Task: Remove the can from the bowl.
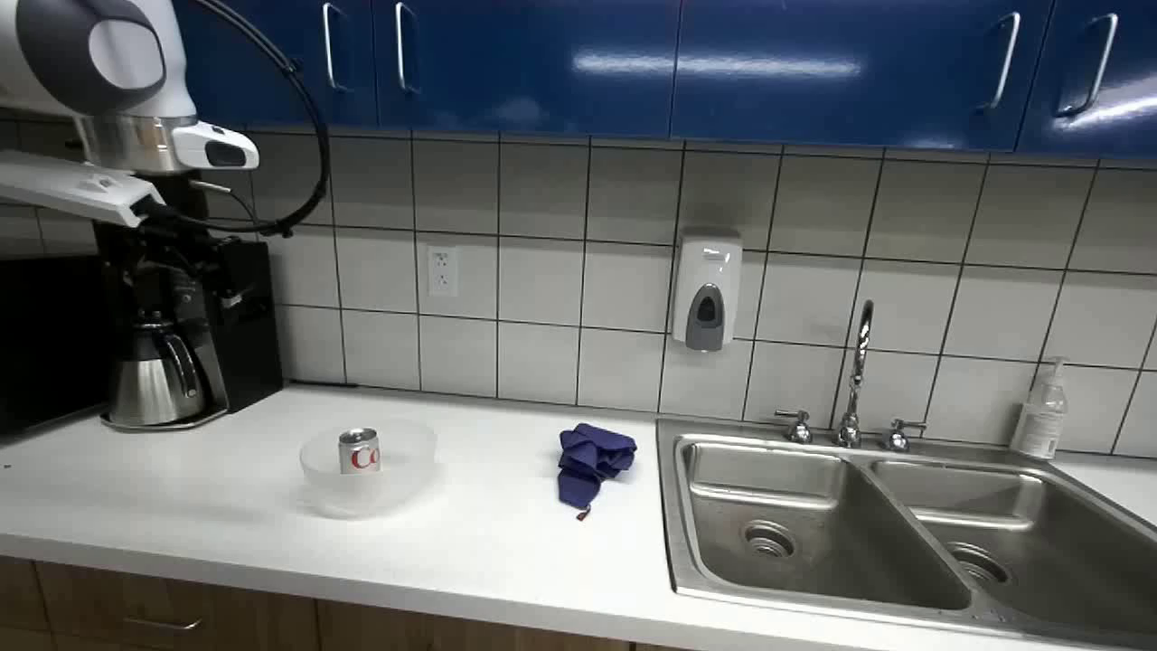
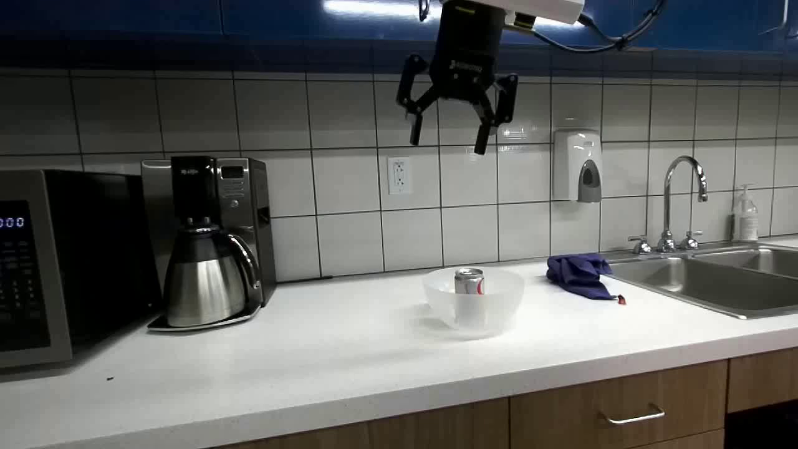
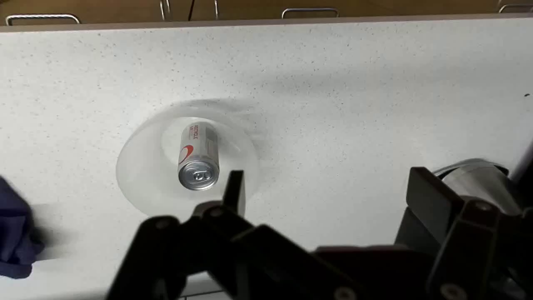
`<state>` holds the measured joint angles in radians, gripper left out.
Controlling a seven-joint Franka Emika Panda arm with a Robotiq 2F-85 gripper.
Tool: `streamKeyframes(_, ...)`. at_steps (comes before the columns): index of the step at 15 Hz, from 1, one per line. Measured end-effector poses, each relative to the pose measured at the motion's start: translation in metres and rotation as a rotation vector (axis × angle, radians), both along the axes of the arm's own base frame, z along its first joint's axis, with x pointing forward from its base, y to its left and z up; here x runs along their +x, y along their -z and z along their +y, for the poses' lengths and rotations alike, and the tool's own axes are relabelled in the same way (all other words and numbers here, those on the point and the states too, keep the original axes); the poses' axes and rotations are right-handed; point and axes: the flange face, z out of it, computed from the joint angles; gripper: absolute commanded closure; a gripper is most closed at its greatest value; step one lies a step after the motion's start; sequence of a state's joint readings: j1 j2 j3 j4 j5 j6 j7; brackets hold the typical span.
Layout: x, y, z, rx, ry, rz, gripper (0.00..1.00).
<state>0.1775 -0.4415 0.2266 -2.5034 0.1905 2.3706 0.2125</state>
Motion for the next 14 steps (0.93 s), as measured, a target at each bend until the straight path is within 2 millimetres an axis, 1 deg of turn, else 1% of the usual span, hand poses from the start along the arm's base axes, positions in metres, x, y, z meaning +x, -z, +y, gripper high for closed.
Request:
streamKeyframes(9, 0.000, 0.000, 0.000, -0.002, -0.001, 0.000, 0.00)
streamKeyframes(14, 0.000, 0.010, -0.001, -0.013, -0.022, 0.019, 0.00)
